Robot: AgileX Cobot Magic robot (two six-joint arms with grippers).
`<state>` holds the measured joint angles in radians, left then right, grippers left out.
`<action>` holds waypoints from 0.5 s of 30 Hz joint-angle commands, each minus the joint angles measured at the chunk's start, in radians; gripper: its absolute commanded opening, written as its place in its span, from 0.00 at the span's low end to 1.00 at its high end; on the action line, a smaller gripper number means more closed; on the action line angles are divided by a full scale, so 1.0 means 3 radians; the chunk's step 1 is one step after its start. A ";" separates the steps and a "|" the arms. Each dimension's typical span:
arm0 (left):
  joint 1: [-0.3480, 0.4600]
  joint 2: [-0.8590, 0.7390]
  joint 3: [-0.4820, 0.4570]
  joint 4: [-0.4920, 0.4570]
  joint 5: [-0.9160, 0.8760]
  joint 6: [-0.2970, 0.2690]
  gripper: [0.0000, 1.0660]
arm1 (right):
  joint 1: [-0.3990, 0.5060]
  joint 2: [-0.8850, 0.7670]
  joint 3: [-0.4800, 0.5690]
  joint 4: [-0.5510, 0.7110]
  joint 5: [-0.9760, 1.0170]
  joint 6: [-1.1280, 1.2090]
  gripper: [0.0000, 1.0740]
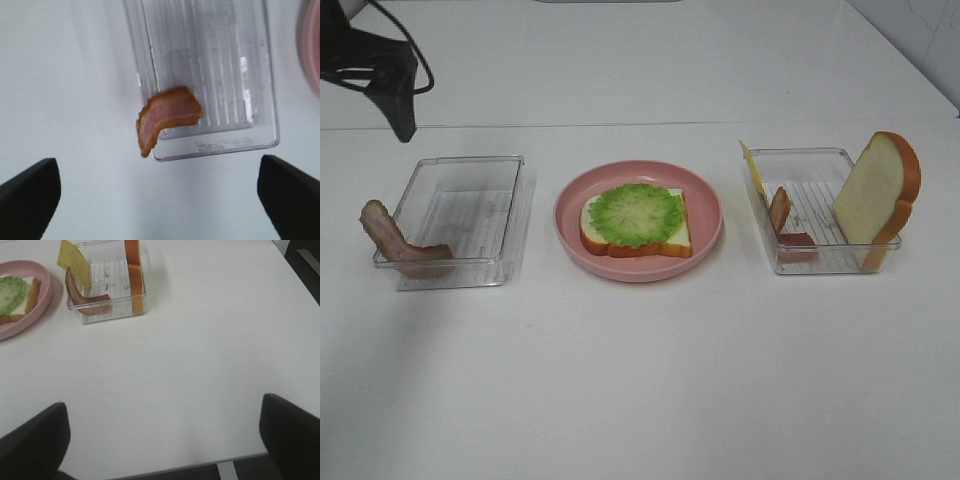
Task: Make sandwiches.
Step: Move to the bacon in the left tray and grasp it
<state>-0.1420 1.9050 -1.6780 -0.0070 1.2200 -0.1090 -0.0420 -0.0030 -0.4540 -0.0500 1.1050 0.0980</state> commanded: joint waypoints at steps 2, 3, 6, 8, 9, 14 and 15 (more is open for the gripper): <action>0.0120 -0.0017 0.0237 -0.0147 0.0160 0.0033 0.95 | -0.0013 -0.0100 0.0010 -0.0007 -0.0013 0.0023 0.92; 0.0137 -0.0017 0.0293 -0.0180 0.0103 0.0053 0.95 | -0.0013 -0.0100 0.0010 -0.0007 -0.0013 0.0023 0.92; 0.0167 -0.0007 0.0463 -0.0220 -0.0050 0.0093 0.95 | -0.0013 -0.0100 0.0010 -0.0007 -0.0013 0.0023 0.92; 0.0170 0.0020 0.0540 -0.0220 -0.0143 0.0093 0.95 | -0.0013 -0.0100 0.0010 -0.0007 -0.0013 0.0023 0.92; 0.0170 0.0050 0.0573 -0.0220 -0.0197 0.0093 0.95 | -0.0013 -0.0100 0.0010 -0.0007 -0.0013 0.0023 0.92; 0.0160 0.0250 0.0600 -0.0220 -0.0460 0.0053 0.95 | -0.0013 -0.0100 0.0010 -0.0007 -0.0013 0.0023 0.92; 0.0160 0.0287 0.0600 -0.0220 -0.0493 0.0047 0.94 | -0.0013 -0.0100 0.0010 -0.0007 -0.0013 0.0023 0.92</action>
<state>-0.0940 1.9840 -1.5080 -0.0640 1.0870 -0.0850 -0.0420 -0.0030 -0.4540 -0.0500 1.1050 0.0980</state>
